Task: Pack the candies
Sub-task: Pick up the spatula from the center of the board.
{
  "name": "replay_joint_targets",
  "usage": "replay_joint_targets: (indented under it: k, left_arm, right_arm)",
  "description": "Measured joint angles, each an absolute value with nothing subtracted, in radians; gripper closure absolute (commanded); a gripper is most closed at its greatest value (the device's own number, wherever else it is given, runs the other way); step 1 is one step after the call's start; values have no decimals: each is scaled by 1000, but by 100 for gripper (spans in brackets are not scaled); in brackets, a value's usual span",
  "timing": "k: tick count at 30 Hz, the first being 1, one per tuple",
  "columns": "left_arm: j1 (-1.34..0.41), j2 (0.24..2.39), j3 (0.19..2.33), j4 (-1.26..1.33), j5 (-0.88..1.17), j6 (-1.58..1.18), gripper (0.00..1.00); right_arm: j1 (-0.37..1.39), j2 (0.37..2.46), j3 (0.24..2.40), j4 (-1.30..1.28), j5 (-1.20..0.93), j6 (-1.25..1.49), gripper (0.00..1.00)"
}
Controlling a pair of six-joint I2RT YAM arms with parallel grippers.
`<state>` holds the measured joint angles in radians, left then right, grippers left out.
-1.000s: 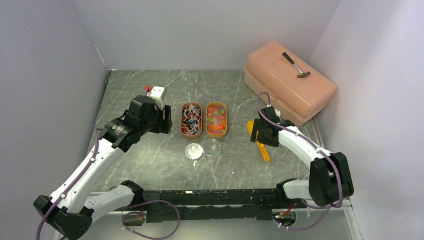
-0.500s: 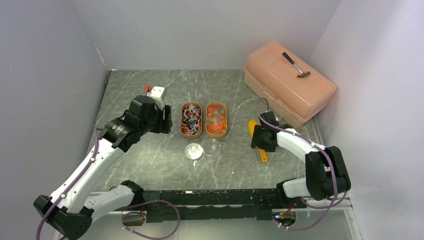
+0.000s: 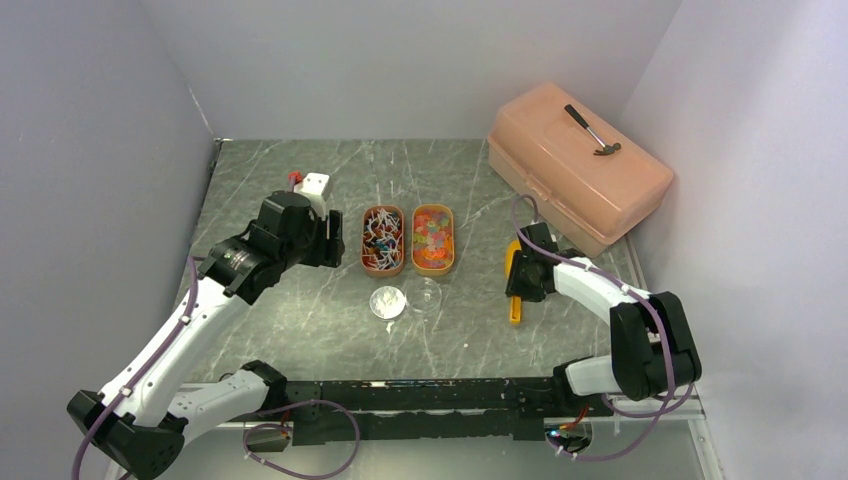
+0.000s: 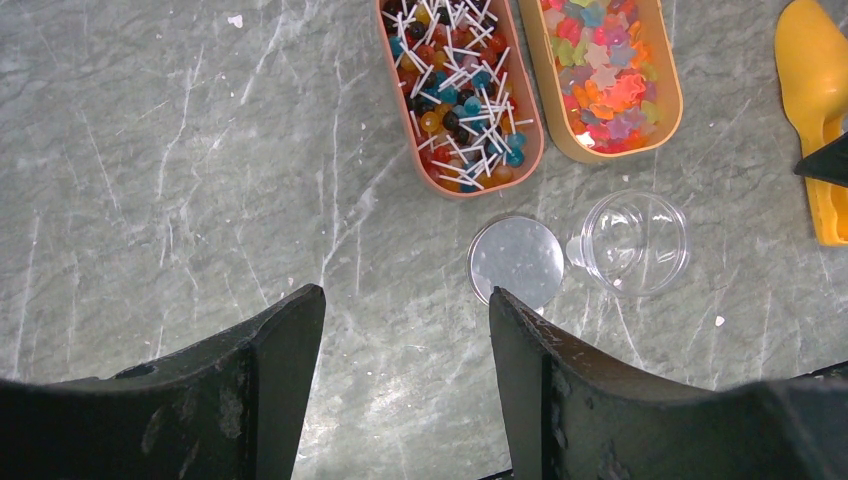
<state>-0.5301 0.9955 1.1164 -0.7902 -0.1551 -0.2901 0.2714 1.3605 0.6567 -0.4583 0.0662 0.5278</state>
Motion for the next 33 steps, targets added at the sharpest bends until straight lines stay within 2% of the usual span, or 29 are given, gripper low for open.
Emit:
replay_joint_targets:
  k: [5,9,19,26,33]
  left_arm:
    - [-530,995,1116,-790,-155,-290,33]
    - [-530,995,1116,-790,-155,-290,34]
    - [-531,998,1116,-790,-155,-290,33]
    - [-532,998,1114,-789,-154,-290,33]
    - [-532,989,1086,-760,-87,-290,31]
  right_arm:
    - [274,1360,656,-462,58,533,85]
    - [295,1345,656,-476,50,535,95]
    - [422,1177,749,-585,28,532,99]
    - [443,1040,817,-594,-128,491,100]
    - [462,1026,825,-571,-325,457,100]
